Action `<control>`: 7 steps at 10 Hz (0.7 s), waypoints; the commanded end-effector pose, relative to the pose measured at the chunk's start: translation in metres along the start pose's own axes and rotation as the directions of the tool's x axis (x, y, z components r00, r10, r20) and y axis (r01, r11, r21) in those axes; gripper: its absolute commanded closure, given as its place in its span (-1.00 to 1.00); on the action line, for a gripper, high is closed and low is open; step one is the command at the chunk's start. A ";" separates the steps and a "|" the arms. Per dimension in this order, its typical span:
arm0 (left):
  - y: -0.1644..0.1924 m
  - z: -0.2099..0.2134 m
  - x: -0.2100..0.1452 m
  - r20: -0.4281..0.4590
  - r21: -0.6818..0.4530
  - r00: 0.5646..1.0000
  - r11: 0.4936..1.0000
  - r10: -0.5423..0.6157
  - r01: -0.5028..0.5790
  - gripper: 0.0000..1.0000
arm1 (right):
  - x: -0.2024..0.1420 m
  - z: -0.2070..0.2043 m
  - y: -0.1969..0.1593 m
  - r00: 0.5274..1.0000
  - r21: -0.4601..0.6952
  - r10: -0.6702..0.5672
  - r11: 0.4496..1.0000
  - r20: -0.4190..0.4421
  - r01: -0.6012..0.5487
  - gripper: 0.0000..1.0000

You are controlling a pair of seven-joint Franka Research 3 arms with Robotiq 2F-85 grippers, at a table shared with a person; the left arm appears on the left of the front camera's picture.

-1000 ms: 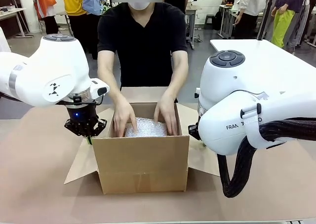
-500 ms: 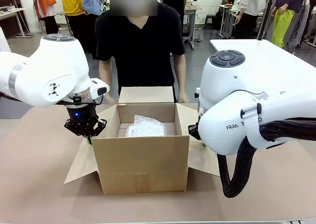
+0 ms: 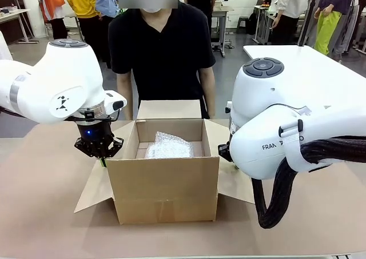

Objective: Wrap the clocks to prevent damage.
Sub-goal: Once the human has placed the objects inside and stepped back, release both hands from the side flaps of the Package Box.

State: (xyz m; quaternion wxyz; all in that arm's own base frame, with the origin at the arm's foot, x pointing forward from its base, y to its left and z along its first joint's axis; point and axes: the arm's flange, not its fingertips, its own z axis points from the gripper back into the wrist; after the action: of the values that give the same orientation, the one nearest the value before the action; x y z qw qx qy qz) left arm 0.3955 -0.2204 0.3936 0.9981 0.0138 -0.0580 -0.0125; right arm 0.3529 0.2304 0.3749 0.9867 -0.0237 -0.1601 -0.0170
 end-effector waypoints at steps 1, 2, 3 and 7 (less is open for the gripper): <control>0.000 0.000 0.000 0.000 0.000 1.000 1.000 0.000 0.000 0.99 | 0.000 -0.001 0.000 1.000 -0.004 -0.002 1.000 0.001 0.002 0.98; 0.000 0.000 0.000 0.000 0.000 1.000 1.000 0.000 0.000 0.99 | 0.000 -0.001 0.000 1.000 -0.004 -0.002 1.000 0.001 0.002 0.98; 0.000 0.000 0.000 0.000 0.000 1.000 1.000 0.000 0.000 0.99 | 0.000 0.000 0.000 1.000 0.000 0.000 1.000 0.000 0.000 0.98; 0.023 0.144 0.002 0.010 -0.007 0.874 0.874 -0.485 0.486 0.99 | 0.014 0.122 -0.029 0.876 -0.102 0.469 0.882 0.113 -0.460 0.98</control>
State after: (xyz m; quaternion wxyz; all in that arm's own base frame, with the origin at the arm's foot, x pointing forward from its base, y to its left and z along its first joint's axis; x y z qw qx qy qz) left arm 0.3776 -0.2146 0.5084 0.9738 0.0179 -0.0795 -0.2123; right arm 0.3332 0.2267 0.4663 0.9580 -0.0724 -0.2106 0.1808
